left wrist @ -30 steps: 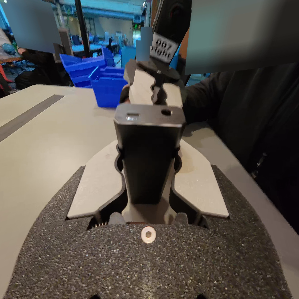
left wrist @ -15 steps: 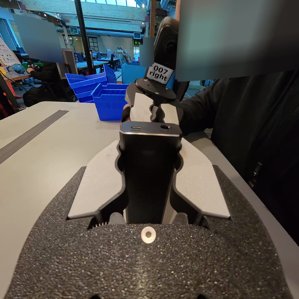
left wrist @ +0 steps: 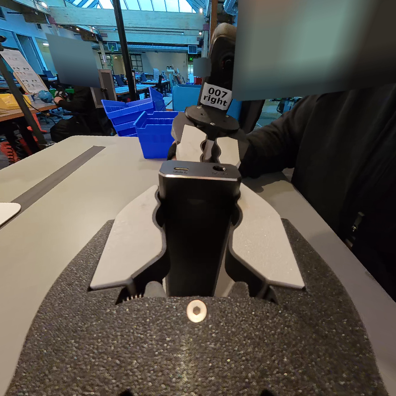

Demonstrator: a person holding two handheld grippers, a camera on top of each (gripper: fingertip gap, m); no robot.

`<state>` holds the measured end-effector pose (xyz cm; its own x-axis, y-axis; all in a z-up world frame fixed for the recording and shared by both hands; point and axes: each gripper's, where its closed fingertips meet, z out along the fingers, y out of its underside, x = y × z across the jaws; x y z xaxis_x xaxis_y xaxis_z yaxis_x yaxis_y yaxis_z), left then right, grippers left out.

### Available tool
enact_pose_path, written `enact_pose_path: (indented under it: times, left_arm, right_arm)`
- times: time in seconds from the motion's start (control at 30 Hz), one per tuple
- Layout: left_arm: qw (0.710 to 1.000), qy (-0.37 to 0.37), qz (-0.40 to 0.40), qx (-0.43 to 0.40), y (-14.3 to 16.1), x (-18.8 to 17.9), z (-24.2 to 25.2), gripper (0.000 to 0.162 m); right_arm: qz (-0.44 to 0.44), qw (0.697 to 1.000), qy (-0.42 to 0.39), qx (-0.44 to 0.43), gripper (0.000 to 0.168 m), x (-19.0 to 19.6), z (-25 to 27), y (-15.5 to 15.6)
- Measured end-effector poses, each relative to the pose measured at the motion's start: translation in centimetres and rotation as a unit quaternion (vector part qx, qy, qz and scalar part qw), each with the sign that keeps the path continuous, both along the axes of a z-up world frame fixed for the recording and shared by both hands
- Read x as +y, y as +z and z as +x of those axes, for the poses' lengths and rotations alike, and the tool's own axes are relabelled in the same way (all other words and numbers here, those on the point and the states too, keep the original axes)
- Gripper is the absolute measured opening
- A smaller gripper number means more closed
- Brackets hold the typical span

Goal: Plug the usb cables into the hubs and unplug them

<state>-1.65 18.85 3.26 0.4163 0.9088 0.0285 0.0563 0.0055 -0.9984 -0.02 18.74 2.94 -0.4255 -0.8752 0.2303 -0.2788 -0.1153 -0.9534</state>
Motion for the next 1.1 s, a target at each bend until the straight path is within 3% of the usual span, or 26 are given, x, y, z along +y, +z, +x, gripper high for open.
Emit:
enact_pose_path:
  times: [0.17,0.37,0.53,0.7,0.9,1.1]
  left_arm:
    - [0.999,0.032,0.014,0.009,0.1,-2.3,1.7,0.062]
    - [0.999,0.028,0.042,0.017,0.2,-2.8,2.2,0.063]
    - [0.998,0.028,0.044,0.022,0.2,-3.0,2.5,0.063]
    - [0.999,0.027,0.042,0.017,-0.2,-3.0,2.4,0.062]
    - [0.998,0.017,0.056,0.02,-0.5,-3.0,2.6,0.063]
    - [0.998,0.016,0.059,0.022,-0.5,-3.1,3.0,0.063]
  right_arm:
    - [0.022,1.0,0.001,0.001,0.02,0.8,-4.4,-0.3]
    - [0.095,0.992,0.058,0.059,0.017,5.4,-8.3,-4.1]
    - [0.156,0.974,0.113,0.123,0.012,7.8,-7.7,-8.3]
    - [0.153,0.961,0.099,0.207,0.027,7.6,-7.3,-11.4]
    - [0.153,0.949,0.092,0.26,0.02,7.5,-7.2,-12.9]
    - [0.166,0.953,0.088,0.237,0.011,7.1,-7.1,-12.4]
